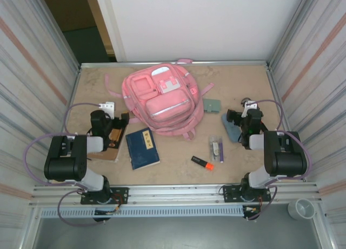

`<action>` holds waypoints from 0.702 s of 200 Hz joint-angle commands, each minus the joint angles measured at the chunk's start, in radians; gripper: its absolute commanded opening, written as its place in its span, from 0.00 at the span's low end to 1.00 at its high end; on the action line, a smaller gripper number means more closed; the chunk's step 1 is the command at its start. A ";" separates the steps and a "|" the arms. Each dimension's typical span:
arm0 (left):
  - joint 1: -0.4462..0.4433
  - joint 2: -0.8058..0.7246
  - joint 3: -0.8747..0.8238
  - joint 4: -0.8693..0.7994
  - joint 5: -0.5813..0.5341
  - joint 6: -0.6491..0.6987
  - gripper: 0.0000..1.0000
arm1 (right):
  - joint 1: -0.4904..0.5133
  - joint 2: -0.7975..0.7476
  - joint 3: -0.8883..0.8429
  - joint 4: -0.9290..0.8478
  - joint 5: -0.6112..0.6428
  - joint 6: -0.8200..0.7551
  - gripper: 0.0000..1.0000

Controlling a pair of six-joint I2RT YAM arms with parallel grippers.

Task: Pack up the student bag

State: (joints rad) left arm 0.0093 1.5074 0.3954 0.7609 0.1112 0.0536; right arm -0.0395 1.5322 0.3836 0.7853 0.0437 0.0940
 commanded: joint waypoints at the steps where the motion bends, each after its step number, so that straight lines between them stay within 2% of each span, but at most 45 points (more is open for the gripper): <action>1: -0.005 0.004 0.020 0.025 -0.006 0.012 0.99 | 0.001 0.009 0.024 0.019 -0.009 0.003 0.99; 22: -0.006 0.001 0.017 0.031 -0.019 0.010 0.99 | 0.011 -0.006 0.022 0.027 0.014 -0.003 0.99; 47: -0.005 -0.103 0.045 -0.099 -0.117 -0.031 0.99 | 0.052 -0.173 0.107 -0.270 0.113 -0.002 0.99; 63: -0.005 -0.218 0.073 -0.252 -0.226 -0.095 0.99 | 0.032 -0.301 0.113 -0.352 0.173 0.133 0.99; 74: 0.001 -0.296 0.084 -0.340 -0.305 -0.194 0.99 | -0.016 -0.389 0.158 -0.503 0.184 0.258 0.99; 90: 0.007 -0.398 0.099 -0.441 -0.225 -0.269 0.99 | -0.085 -0.474 0.264 -0.765 0.173 0.393 0.99; 106: -0.032 -0.445 0.090 -0.427 -0.136 -0.354 0.97 | -0.100 -0.525 0.315 -0.832 0.030 0.399 0.99; 120: -0.091 -0.435 0.131 -0.481 -0.080 -0.471 0.94 | -0.041 -0.534 0.341 -0.830 -0.091 0.410 0.99; 130: -0.160 -0.399 0.184 -0.557 -0.060 -0.519 0.93 | 0.056 -0.500 0.390 -0.871 -0.092 0.389 0.98; 140: -0.247 -0.348 0.250 -0.656 -0.072 -0.525 0.92 | 0.186 -0.429 0.478 -0.972 -0.039 0.336 0.98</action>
State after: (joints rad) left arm -0.0978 1.0817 0.5316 0.3374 -0.0231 -0.3107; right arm -0.0593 1.0016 0.7444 0.0677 0.0669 0.4328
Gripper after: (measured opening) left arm 0.929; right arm 0.978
